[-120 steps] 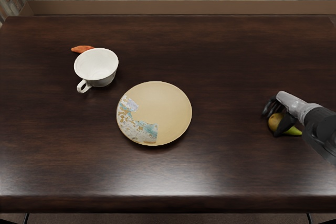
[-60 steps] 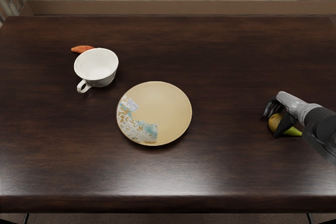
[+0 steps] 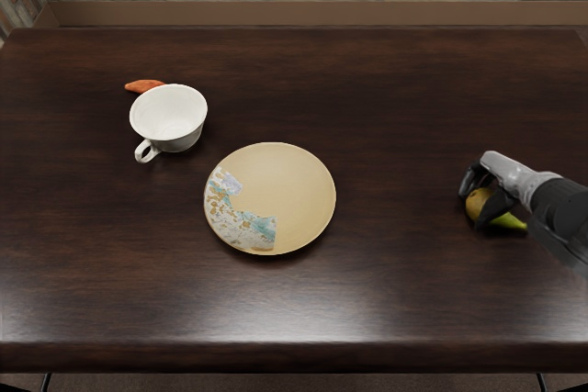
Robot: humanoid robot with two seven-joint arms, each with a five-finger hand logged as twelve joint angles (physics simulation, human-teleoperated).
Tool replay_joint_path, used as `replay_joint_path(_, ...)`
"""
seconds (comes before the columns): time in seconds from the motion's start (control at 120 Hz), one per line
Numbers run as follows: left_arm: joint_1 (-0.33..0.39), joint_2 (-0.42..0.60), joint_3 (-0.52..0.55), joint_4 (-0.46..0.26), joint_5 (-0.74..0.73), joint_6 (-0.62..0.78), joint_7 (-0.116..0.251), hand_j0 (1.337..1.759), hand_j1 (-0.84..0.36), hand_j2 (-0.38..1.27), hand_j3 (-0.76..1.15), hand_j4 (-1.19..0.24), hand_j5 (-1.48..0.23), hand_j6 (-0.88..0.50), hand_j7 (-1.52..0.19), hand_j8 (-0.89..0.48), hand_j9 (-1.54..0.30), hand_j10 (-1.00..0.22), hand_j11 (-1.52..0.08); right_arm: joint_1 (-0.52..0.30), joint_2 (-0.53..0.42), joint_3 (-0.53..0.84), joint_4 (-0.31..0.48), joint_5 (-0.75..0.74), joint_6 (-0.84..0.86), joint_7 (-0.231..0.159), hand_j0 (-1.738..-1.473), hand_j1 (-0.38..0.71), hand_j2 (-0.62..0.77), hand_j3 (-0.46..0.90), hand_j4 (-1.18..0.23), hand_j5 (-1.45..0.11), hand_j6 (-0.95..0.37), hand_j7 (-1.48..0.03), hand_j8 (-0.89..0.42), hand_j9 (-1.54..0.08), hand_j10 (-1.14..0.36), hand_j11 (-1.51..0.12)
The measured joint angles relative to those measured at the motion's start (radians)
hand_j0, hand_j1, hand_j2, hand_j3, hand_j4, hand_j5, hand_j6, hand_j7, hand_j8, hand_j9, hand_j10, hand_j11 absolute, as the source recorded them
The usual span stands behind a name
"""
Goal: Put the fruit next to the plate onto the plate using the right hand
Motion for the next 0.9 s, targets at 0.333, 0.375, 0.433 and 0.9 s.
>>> replay_joint_path(0.333, 0.003, 0.000, -0.003, 0.000, -0.004, 0.000, 0.000, 1.658, 0.35, 0.00, 0.00, 0.00, 0.00, 0.00, 0.00, 0.00, 0.00, 0.00, 0.00, 0.005, 0.015, 0.109, 0.000, 0.031, 0.099, 0.000, -1.647, 0.30, 0.39, 0.00, -0.77, -1.11, -0.50, -1.05, -0.30, -1.08, -0.40, -1.08)
replay_joint_path(0.375, 0.002, 0.000, -0.003, 0.000, -0.004, 0.000, 0.000, 1.658, 0.35, 0.00, 0.00, 0.00, 0.00, 0.00, 0.00, 0.00, 0.00, 0.00, 0.00, 0.009, 0.021, 0.127, 0.000, 0.046, 0.115, 0.000, -1.648, 0.29, 0.39, 0.00, -0.77, -1.11, -0.50, -1.05, -0.30, -1.08, -0.40, -1.09)
replay_joint_path(0.433, 0.002, 0.000, -0.003, 0.000, -0.004, 0.000, 0.000, 1.658, 0.35, 0.00, 0.00, 0.00, 0.00, 0.00, 0.00, 0.00, 0.00, 0.00, 0.00, 0.020, 0.036, 0.143, 0.000, 0.069, 0.133, 0.000, -1.649, 0.29, 0.39, 0.00, -0.77, -1.11, -0.50, -1.05, -0.29, -1.09, -0.40, -1.09)
replay_joint_path(0.9, 0.002, 0.000, 0.002, 0.000, -0.003, 0.000, 0.000, 1.658, 0.35, 0.00, 0.00, 0.00, 0.00, 0.00, 0.00, 0.00, 0.00, 0.00, 0.00, 0.135, 0.101, 0.203, 0.000, 0.215, 0.224, -0.001, -1.651, 0.18, 0.18, 0.00, -0.79, -1.09, -0.57, -1.05, -0.34, -1.08, -0.42, -1.09)
